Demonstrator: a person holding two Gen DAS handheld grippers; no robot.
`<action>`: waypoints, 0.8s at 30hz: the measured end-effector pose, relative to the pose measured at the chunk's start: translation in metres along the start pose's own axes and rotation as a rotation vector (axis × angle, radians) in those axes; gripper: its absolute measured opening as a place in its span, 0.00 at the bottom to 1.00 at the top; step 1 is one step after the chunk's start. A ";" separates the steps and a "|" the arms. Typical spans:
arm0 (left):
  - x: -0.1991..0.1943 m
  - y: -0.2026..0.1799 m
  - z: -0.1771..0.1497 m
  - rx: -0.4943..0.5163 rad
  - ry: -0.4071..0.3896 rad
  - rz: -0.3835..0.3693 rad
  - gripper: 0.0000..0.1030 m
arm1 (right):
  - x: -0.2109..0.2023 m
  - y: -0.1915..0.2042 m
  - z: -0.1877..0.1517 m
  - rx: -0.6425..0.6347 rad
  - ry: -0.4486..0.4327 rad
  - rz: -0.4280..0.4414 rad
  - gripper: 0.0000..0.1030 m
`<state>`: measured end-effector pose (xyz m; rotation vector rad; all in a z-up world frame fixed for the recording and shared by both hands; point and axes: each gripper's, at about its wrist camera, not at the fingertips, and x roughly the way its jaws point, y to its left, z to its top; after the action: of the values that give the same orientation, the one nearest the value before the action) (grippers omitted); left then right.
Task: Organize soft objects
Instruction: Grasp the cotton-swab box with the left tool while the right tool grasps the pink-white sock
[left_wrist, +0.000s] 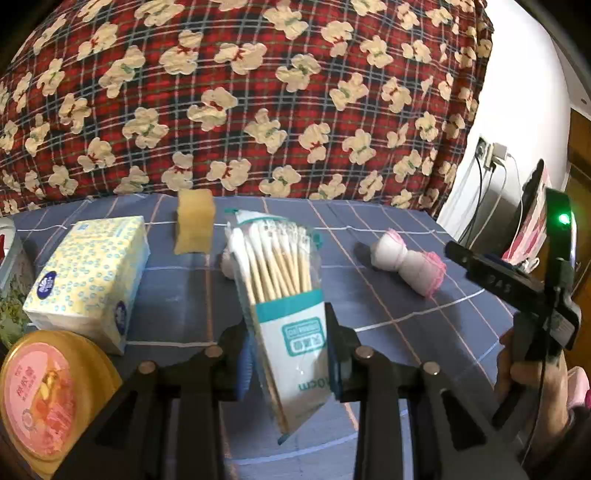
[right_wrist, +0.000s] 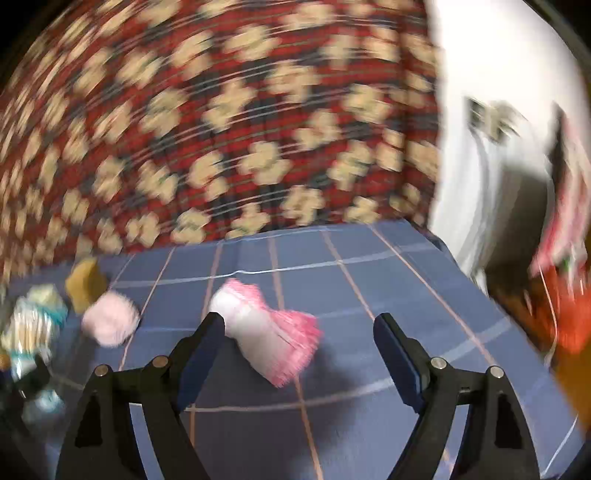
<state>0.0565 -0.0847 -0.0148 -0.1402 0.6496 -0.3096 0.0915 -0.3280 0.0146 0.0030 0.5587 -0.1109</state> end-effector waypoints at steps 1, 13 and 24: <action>0.000 0.002 0.001 -0.004 -0.004 0.004 0.30 | 0.010 0.006 0.005 -0.049 0.031 0.026 0.82; 0.002 0.017 -0.001 -0.064 -0.011 0.036 0.30 | 0.091 0.032 -0.001 -0.237 0.287 0.005 0.43; -0.007 0.013 0.002 -0.021 -0.084 0.093 0.30 | 0.026 0.026 -0.002 0.214 0.152 0.199 0.37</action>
<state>0.0555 -0.0706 -0.0127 -0.1422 0.5746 -0.2064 0.1144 -0.3052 -0.0017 0.2764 0.6934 0.0243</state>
